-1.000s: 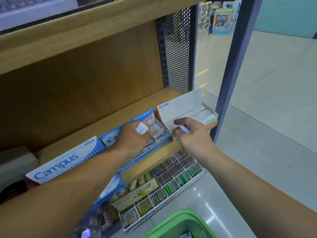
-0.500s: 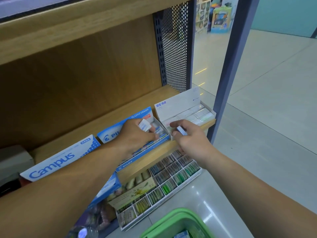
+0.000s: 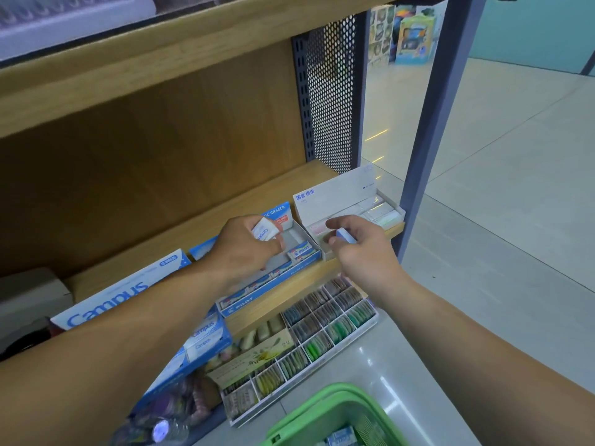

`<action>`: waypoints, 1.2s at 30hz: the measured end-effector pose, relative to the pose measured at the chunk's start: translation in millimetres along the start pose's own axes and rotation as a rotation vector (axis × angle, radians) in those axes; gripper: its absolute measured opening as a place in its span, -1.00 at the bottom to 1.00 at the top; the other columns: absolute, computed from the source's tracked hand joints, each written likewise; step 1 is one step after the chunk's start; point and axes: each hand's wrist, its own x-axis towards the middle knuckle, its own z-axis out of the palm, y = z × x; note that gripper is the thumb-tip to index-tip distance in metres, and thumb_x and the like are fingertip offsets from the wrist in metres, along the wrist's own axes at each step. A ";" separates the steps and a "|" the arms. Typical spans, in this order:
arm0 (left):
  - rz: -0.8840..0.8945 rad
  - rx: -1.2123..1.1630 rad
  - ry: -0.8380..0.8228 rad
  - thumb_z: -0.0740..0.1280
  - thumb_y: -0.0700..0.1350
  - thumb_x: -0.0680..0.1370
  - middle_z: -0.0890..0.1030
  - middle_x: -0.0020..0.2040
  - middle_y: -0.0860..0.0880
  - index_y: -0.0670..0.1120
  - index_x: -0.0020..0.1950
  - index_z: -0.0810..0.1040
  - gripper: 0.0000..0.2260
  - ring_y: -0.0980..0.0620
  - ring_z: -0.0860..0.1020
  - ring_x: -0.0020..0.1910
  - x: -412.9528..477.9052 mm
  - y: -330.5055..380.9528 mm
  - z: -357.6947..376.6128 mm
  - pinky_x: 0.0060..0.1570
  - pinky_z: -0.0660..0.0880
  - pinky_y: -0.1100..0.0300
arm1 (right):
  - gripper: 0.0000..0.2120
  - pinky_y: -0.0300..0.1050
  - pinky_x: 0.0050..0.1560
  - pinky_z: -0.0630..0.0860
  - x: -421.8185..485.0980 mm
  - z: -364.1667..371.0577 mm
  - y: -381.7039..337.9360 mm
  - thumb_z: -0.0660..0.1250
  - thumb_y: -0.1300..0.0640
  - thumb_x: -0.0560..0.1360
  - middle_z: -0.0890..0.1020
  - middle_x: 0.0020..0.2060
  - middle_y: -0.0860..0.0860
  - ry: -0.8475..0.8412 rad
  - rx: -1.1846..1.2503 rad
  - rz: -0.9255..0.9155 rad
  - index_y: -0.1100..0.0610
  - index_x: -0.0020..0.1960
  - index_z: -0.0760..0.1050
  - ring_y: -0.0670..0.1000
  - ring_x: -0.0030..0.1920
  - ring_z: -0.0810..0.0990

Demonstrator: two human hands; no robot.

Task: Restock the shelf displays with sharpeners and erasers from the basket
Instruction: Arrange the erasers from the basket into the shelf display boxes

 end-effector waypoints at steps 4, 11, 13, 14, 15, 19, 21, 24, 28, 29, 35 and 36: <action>-0.039 -0.112 -0.180 0.47 -0.25 0.54 0.72 -0.10 -0.15 -0.06 0.10 0.67 -0.83 0.02 0.59 -0.22 -27.5 8.1 -15.2 -0.24 0.52 0.14 | -0.90 -0.45 -0.42 0.36 -6.5 7.3 -26.3 0.42 0.14 0.57 0.66 -0.19 -0.19 -0.051 0.062 0.004 0.03 0.07 0.66 -0.30 -0.38 0.52; -0.022 -0.269 -0.285 0.42 -0.35 0.55 0.70 -0.04 -0.25 -0.17 0.25 0.59 -0.72 -0.04 0.62 -0.14 -50.9 3.9 -38.3 -0.19 0.51 0.18 | -0.79 -0.26 -0.51 0.17 -32.1 36.4 -47.9 0.49 0.05 0.53 0.58 -0.32 0.13 -0.344 0.177 0.191 0.14 0.08 0.64 -0.05 -0.53 0.23; 0.007 -0.181 -0.296 0.47 -0.32 0.52 0.70 -0.02 -0.25 -0.17 0.20 0.63 -0.74 -0.04 0.63 -0.12 -55.4 1.5 -42.5 -0.12 0.54 0.17 | -0.81 -0.25 -0.50 0.18 -33.4 37.5 -46.6 0.52 0.02 0.50 0.51 -0.41 0.09 -0.359 0.154 0.188 0.11 0.04 0.67 -0.06 -0.55 0.23; 0.024 -0.141 -0.312 0.49 -0.31 0.50 0.69 -0.03 -0.24 -0.18 0.18 0.64 -0.74 -0.02 0.62 -0.12 -57.4 0.9 -43.8 -0.09 0.54 0.18 | -0.81 -0.25 -0.50 0.18 -33.7 38.3 -45.1 0.53 0.01 0.49 0.49 -0.46 0.05 -0.378 0.141 0.182 0.10 0.01 0.68 -0.06 -0.55 0.22; 0.033 -0.111 -0.319 0.51 -0.30 0.49 0.68 -0.01 -0.25 -0.17 0.17 0.64 -0.73 -0.01 0.61 -0.12 -58.6 0.3 -44.8 -0.07 0.54 0.18 | -0.82 -0.25 -0.50 0.17 -34.7 39.6 -44.2 0.53 0.00 0.49 0.48 -0.49 0.02 -0.394 0.139 0.185 0.09 0.00 0.68 -0.06 -0.55 0.21; 0.018 -0.071 -0.316 0.55 -0.30 0.45 0.71 0.00 -0.20 -0.08 0.13 0.67 -0.71 0.00 0.65 -0.16 -55.2 -3.7 -49.3 -0.22 0.53 0.24 | -0.82 -0.21 -0.48 0.12 -32.0 47.2 -42.3 0.51 0.10 0.51 0.50 -0.37 0.13 -0.371 0.267 0.222 0.17 0.05 0.62 -0.05 -0.56 0.18; -0.025 -0.044 -0.310 0.52 -0.33 0.47 0.73 -0.02 -0.12 -0.02 0.13 0.67 -0.69 0.06 0.65 -0.24 -52.4 -7.0 -51.2 -0.25 0.54 0.26 | -0.86 -0.19 -0.47 0.09 -24.2 48.3 -43.0 0.46 0.15 0.54 0.46 -0.22 0.19 -0.293 0.360 0.243 0.15 0.04 0.56 -0.04 -0.55 0.18; -0.104 0.067 -0.237 0.42 -0.25 0.55 0.67 -0.19 -0.02 0.06 0.10 0.63 -0.76 0.13 0.56 -0.38 -49.1 -12.3 -53.6 -0.31 0.49 0.25 | -0.91 -0.18 -0.46 0.07 -15.2 45.7 -43.6 0.38 0.19 0.57 0.51 -0.15 0.18 -0.202 0.423 0.253 0.12 -0.01 0.46 -0.04 -0.56 0.17; -0.110 0.125 -0.100 0.45 -0.05 0.55 0.59 -0.21 0.03 0.04 -0.05 0.61 -0.95 0.08 0.49 -0.37 -46.4 -13.4 -54.4 -0.40 0.41 0.32 | -0.96 -0.14 -0.40 0.04 -12.6 46.7 -36.2 0.35 0.18 0.61 0.54 -0.35 0.09 -0.172 0.347 0.234 0.10 -0.01 0.50 -0.02 -0.55 0.15; -0.093 0.134 -0.062 0.49 0.01 0.53 0.60 -0.18 0.05 0.03 -0.08 0.62 -0.90 0.09 0.48 -0.39 -45.3 -14.0 -53.5 -0.45 0.38 0.34 | -0.96 -0.16 -0.41 0.04 -13.3 48.1 -34.1 0.36 0.15 0.62 0.46 -0.40 0.07 -0.189 0.325 0.230 0.09 0.05 0.53 -0.02 -0.55 0.14; -0.172 -0.223 -0.090 0.43 0.16 0.56 0.48 -0.35 -0.01 0.05 0.05 0.69 -0.78 0.08 0.29 -0.51 -44.1 -2.5 -44.7 -0.49 0.22 0.24 | -0.84 -0.33 -0.47 0.38 -18.8 52.2 -35.2 0.52 0.01 0.50 0.57 -0.47 -0.18 -0.228 0.078 0.038 0.07 0.01 0.66 -0.13 -0.51 0.48; -0.176 -0.235 -0.114 0.42 0.16 0.57 0.51 -0.34 -0.02 0.04 0.06 0.70 -0.77 0.08 0.31 -0.49 -44.4 -0.4 -44.1 -0.49 0.22 0.24 | -0.83 -0.40 -0.35 0.43 -19.2 53.6 -36.3 0.56 0.02 0.46 0.66 -0.34 -0.15 -0.212 0.038 -0.042 0.08 -0.04 0.66 -0.18 -0.34 0.61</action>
